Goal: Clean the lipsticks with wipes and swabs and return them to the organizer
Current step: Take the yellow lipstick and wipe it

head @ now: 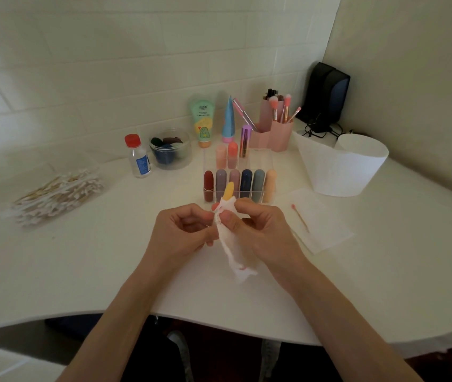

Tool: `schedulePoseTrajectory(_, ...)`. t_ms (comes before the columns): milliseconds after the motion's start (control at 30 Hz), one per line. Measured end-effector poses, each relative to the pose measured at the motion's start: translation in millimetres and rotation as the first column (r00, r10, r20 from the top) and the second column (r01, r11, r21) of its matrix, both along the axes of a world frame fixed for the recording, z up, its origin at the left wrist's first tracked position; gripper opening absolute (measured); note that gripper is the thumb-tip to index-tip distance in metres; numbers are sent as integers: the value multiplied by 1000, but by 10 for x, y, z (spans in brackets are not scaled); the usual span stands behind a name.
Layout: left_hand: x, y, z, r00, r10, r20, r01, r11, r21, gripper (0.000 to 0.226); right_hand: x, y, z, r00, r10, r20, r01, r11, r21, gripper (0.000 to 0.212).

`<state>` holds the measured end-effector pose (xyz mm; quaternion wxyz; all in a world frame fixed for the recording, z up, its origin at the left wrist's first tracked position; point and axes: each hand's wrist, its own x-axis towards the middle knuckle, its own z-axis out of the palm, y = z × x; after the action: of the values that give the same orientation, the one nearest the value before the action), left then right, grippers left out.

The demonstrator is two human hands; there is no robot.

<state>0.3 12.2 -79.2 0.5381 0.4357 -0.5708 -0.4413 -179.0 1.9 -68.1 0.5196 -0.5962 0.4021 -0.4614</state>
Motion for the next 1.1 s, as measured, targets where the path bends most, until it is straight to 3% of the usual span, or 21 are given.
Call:
schedulePoseTrajectory(133,-12,16,40,977,-134,-165,158,977,144,34,-48,25,57,993,56,101,-60,998,37,36)
schedulePoseTrajectory(200,-16,35,71,968,-199,-150,223,961,164,36,-65,17,45,993,52,108,-54,998,17,33)
schedulePoseTrajectory(467,26,-21,-1,997,62,54,-64,998,21,4,35,3,-2,999,-26,-22,25,999,-47,23)
schedulePoseTrajectory(600,-11,1,39,991,-118,-64,125,985,119,28,-29,5,15,1000,3,20,-3,1000,10,20)
schedulePoseTrajectory(667,-15,17,51,982,-171,-82,180,976,126,30,-47,4,21,1000,2,18,-2,1000,6,19)
schedulePoseTrajectory(800,10,15,35,995,-82,-56,84,996,30,22,-1,4,17,1000,-23,10,23,1000,-15,33)
schedulePoseTrajectory(900,17,-11,6,1000,5,8,-5,1000,15,22,25,1,3,999,-46,-8,46,999,-27,33)
schedulePoseTrajectory(1033,-4,17,45,990,-127,-57,133,984,120,31,-14,12,22,999,-25,42,24,999,26,34)
schedulePoseTrajectory(1100,-7,36,59,987,-153,-54,157,983,98,28,-29,3,17,999,-25,39,24,1000,12,31)
